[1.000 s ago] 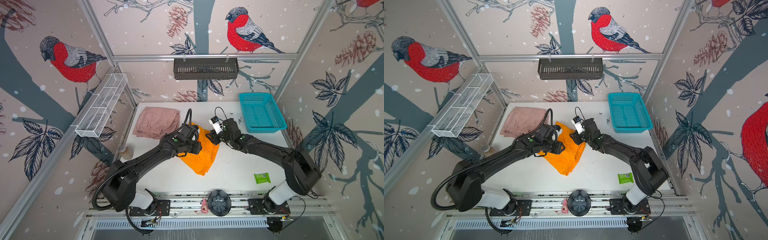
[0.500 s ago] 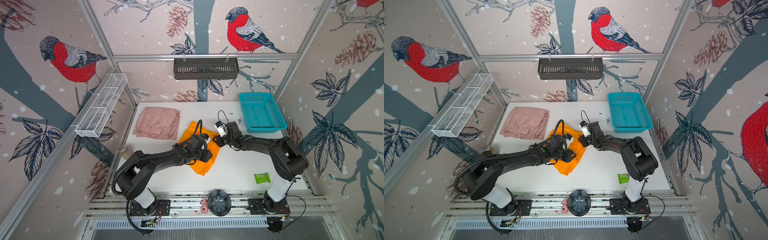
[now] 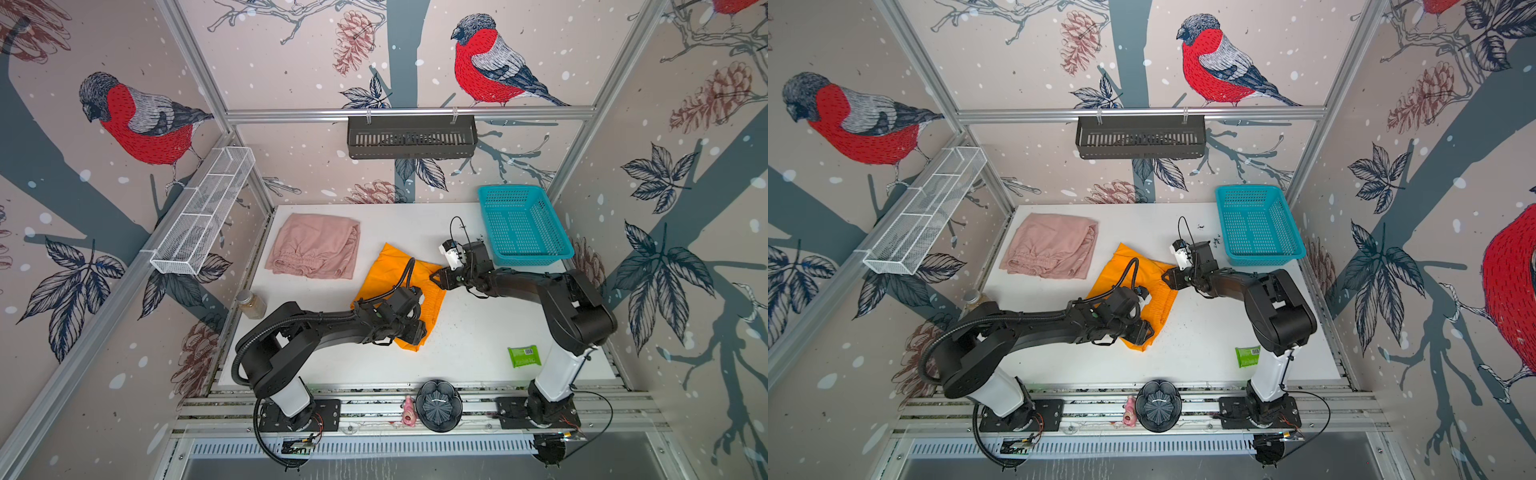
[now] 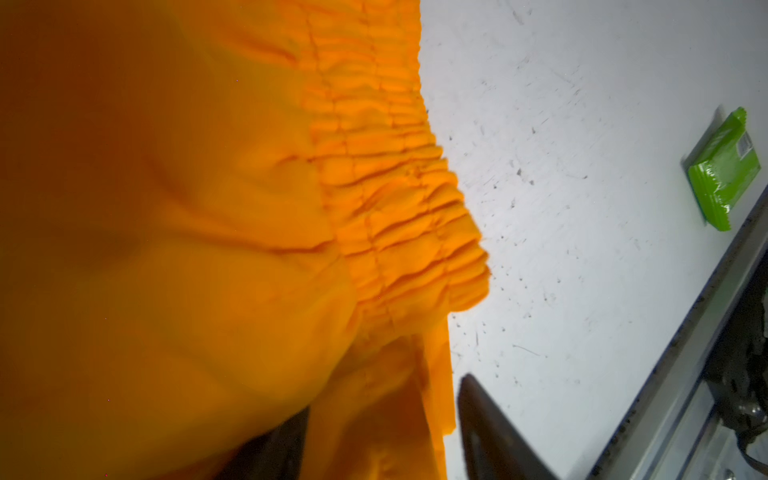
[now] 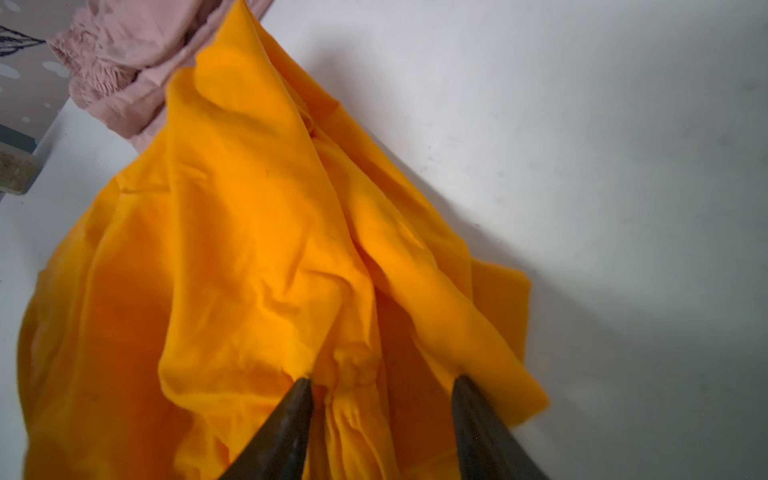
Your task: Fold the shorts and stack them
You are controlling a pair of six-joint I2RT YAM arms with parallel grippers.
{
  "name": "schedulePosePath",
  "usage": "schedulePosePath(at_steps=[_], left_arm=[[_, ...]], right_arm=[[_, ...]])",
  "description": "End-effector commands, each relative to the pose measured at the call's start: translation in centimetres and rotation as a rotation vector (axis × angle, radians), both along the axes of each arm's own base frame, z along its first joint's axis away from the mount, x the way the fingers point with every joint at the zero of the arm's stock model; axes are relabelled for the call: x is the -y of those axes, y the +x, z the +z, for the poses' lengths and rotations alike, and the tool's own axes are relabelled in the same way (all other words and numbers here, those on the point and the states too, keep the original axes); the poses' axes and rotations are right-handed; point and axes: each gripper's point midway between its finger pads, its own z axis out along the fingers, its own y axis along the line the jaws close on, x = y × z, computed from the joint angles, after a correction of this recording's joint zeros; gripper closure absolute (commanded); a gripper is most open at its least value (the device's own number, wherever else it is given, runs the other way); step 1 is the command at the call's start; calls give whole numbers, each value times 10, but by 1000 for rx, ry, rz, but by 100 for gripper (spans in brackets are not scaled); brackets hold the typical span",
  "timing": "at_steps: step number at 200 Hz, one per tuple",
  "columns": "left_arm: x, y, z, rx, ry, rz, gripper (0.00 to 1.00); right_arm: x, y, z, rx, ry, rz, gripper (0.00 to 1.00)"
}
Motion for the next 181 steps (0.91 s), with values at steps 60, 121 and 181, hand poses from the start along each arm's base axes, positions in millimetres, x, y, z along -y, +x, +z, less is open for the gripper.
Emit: schedulePosePath(at_steps=[60, 121, 181], left_arm=[[-104, 49, 68, 150, 152, 456, 4], [-177, 53, 40, 76, -129, 711, 3], [-176, 53, 22, 70, -202, 688, 4]], right_arm=[[-43, 22, 68, 210, -138, 102, 21], [-113, 56, 27, 162, -86, 275, 16], [-82, 71, -10, 74, 3, 163, 61]])
